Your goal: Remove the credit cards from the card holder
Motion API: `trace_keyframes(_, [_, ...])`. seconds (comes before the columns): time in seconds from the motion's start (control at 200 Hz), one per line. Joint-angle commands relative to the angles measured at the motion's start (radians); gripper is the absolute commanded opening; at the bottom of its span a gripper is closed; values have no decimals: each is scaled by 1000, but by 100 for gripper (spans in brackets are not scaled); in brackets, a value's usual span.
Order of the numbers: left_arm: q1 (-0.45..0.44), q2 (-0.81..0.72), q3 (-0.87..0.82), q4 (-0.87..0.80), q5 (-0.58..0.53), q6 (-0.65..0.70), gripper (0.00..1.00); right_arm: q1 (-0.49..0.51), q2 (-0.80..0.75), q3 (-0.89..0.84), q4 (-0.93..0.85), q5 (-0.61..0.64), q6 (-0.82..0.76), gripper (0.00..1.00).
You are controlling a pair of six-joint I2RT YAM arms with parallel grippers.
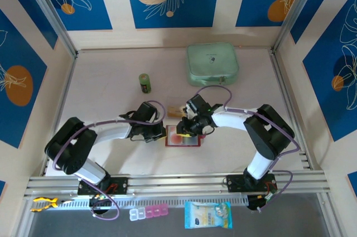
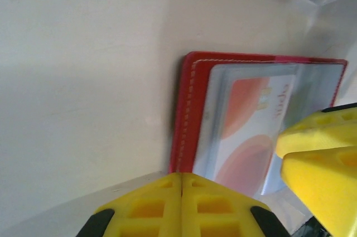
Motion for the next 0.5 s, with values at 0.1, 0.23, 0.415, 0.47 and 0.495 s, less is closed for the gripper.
trace_keyframes(0.1, [-16, 16, 62, 11, 58, 28, 4, -1, -38, 2, -9, -6, 5, 29])
trace_keyframes(0.23, [-23, 57, 73, 35, 73, 34, 4, -4, -44, -2, -15, -3, 6, 29])
trace_keyframes(0.415, [-25, 84, 69, 35, 73, 45, 4, -7, -47, -6, -20, 0, 5, 29])
trace_keyframes(0.47, [-23, 89, 68, 9, 57, 51, 3, -8, -47, -7, -20, 0, 5, 29])
trace_keyframes(0.495, [-23, 89, 67, -6, 48, 53, 3, -10, -46, -6, -21, 0, 6, 29])
